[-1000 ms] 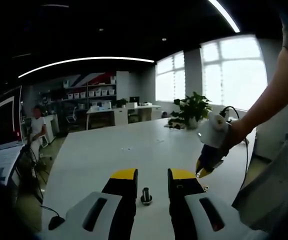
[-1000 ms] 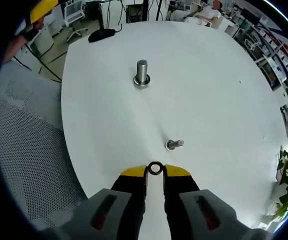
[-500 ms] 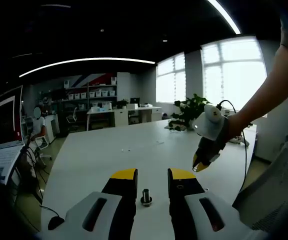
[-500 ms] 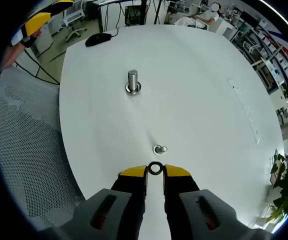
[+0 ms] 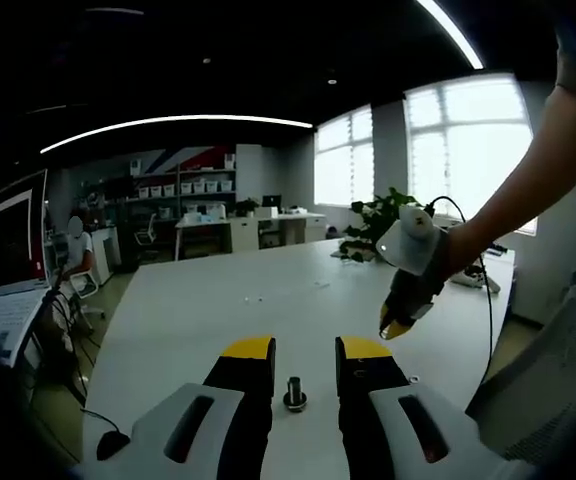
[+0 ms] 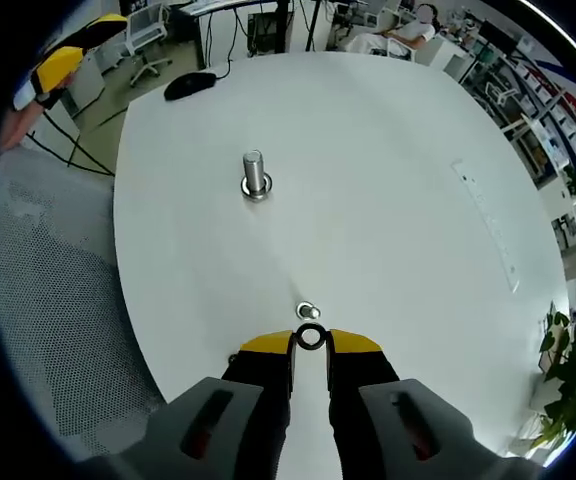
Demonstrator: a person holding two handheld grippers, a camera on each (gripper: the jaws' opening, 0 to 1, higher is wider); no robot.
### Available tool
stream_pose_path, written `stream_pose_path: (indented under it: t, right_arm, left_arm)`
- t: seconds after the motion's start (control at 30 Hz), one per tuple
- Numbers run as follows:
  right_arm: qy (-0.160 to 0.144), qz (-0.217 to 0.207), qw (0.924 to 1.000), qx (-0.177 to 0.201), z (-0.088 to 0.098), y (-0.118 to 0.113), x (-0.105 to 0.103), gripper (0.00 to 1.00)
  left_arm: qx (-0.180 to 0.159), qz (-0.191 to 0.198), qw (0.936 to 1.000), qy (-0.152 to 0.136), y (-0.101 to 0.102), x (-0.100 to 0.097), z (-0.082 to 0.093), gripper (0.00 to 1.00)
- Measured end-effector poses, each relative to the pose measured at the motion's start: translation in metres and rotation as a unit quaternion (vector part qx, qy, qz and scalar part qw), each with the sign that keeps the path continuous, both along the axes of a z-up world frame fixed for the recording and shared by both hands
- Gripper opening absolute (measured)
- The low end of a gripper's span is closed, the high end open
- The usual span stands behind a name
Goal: Place the washer onto the threaded stud by aligning its center hole with the stud, sliding it down to the base, and recovering from edge contact or off-axis alignment until the washer reaches the visible bottom stop.
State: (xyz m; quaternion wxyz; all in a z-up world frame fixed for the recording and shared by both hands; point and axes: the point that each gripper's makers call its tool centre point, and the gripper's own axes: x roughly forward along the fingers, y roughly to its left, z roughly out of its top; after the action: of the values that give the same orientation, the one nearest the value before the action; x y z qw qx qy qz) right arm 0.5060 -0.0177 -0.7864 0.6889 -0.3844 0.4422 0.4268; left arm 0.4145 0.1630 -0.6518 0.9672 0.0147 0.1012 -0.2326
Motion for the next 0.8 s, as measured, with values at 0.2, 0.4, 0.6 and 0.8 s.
stream_pose_path:
  t: [0.2, 0.4, 0.6, 0.8]
  right_arm:
    - [0.004, 0.010, 0.9999, -0.009, -0.006, 0.003, 0.005, 0.14]
    - [0.004, 0.014, 0.9999, -0.008, -0.010, 0.008, 0.007, 0.14]
    - [0.013, 0.020, 0.9996, -0.014, -0.018, 0.009, 0.007, 0.14]
    - [0.015, 0.020, 0.9995, -0.019, -0.021, 0.009, 0.009, 0.14]
  left_arm:
    - [-0.001, 0.003, 1.0000, 0.002, 0.001, 0.000, -0.001, 0.22]
    - [-0.001, 0.005, 1.0000, 0.004, 0.003, 0.000, -0.001, 0.22]
    - [0.002, 0.006, 1.0000, 0.005, 0.003, 0.000, -0.002, 0.22]
    - [0.001, 0.010, 0.9999, 0.007, 0.005, 0.000, -0.003, 0.22]
